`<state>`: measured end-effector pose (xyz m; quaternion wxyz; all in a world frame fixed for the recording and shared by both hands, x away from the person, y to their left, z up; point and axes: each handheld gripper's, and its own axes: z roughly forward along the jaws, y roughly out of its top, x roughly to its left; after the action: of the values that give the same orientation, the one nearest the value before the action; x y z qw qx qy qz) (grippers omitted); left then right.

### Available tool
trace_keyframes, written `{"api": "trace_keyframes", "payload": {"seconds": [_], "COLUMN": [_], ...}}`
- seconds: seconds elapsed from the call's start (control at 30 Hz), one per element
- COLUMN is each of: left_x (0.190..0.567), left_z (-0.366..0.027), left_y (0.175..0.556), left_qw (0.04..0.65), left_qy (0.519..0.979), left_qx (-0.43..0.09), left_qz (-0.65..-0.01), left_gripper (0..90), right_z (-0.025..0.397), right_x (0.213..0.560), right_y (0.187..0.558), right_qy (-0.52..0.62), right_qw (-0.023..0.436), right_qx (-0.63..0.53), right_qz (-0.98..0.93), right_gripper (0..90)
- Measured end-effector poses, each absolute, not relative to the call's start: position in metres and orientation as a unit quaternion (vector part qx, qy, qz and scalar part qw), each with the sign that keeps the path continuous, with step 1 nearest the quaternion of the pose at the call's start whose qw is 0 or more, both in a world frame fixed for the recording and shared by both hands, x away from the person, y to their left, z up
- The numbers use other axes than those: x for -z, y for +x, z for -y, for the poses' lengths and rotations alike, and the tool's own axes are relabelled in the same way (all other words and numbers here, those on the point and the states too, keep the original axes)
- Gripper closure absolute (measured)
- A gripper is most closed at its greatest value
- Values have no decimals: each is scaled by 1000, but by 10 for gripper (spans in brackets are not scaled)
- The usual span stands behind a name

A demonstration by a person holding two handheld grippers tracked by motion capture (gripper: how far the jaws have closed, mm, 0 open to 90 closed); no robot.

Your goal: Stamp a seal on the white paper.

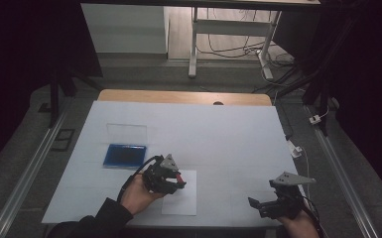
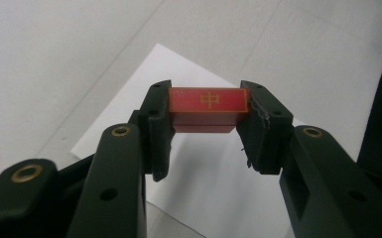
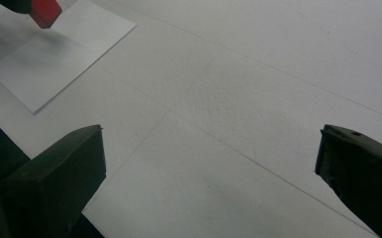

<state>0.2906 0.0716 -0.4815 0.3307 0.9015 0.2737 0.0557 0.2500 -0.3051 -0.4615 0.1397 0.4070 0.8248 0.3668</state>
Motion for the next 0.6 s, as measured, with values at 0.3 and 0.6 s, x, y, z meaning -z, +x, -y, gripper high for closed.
{"api": "trace_keyframes", "payload": {"seconds": [0.3, 0.6], "left_x": [493, 502], "left_z": [-67, -64], "left_y": [291, 292], "left_qw": [317, 294], "left_qy": [907, 915], "left_qx": [-52, -58], "left_qz": [-273, -269], "left_gripper": [583, 583], "right_z": [305, 305], "right_x": [461, 461], "right_y": [250, 250], "right_qy": [407, 406], "right_qw": [140, 140], "right_qx": [-367, -367], "right_qz": [-825, -825], "right_gripper": [0, 0]}}
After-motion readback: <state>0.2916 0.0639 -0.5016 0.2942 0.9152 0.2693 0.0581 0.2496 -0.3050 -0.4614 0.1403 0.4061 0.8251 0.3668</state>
